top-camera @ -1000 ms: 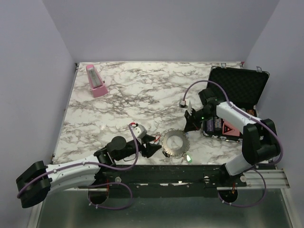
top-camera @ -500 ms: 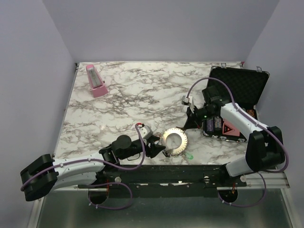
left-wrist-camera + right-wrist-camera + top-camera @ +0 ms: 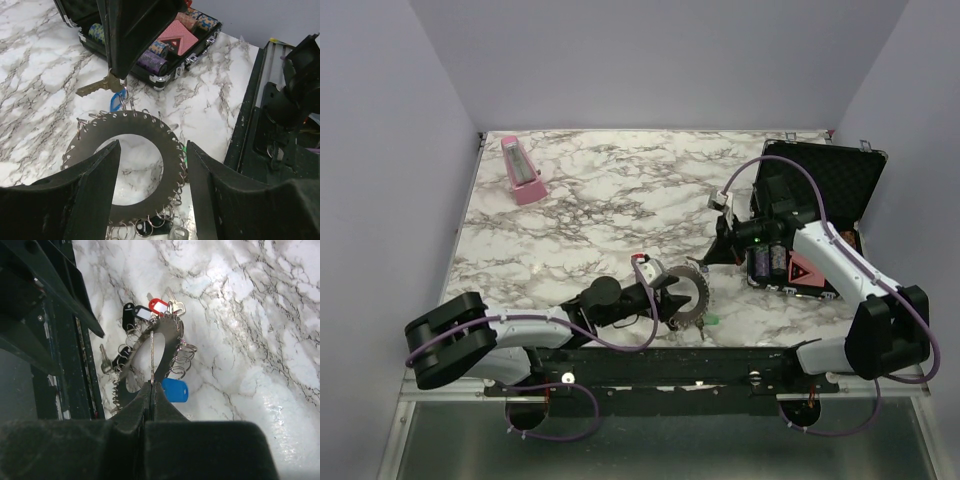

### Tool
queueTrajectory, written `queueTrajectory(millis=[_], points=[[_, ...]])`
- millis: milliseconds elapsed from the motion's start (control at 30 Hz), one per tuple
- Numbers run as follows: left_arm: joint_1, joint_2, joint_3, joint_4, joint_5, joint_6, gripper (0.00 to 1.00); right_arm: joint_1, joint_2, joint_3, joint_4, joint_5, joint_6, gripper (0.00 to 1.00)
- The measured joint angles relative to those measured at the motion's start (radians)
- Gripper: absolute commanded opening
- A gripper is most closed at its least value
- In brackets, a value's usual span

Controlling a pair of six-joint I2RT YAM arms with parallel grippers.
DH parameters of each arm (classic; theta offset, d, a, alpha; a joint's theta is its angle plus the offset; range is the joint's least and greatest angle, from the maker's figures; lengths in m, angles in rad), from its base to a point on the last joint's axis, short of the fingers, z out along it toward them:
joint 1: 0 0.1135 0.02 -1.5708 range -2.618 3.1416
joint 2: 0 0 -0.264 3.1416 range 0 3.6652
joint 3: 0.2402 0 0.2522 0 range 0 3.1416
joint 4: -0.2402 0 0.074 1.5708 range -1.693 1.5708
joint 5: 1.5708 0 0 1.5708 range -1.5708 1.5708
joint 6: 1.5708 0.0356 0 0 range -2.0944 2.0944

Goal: Put the keys on the keyring

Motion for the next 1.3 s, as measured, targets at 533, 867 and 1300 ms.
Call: queueTrajectory(millis=[533, 867, 1300], points=[[-0.008, 0.068, 0.035, 0.09, -0.096, 0.085, 0.58, 0.0, -0.048, 0.002, 0.082, -0.093, 0.157, 0.01], [-0.009, 0.146, 0.045, 0.153, -0.094, 0.22, 0.55, 0.0, -0.054, 0.002, 0.088, -0.125, 0.167, 0.01], [-0.009, 0.205, 0.106, 0.175, -0.094, 0.254, 0.42, 0.0, -0.067, 0.002, 0.091, -0.137, 0.167, 0.0]])
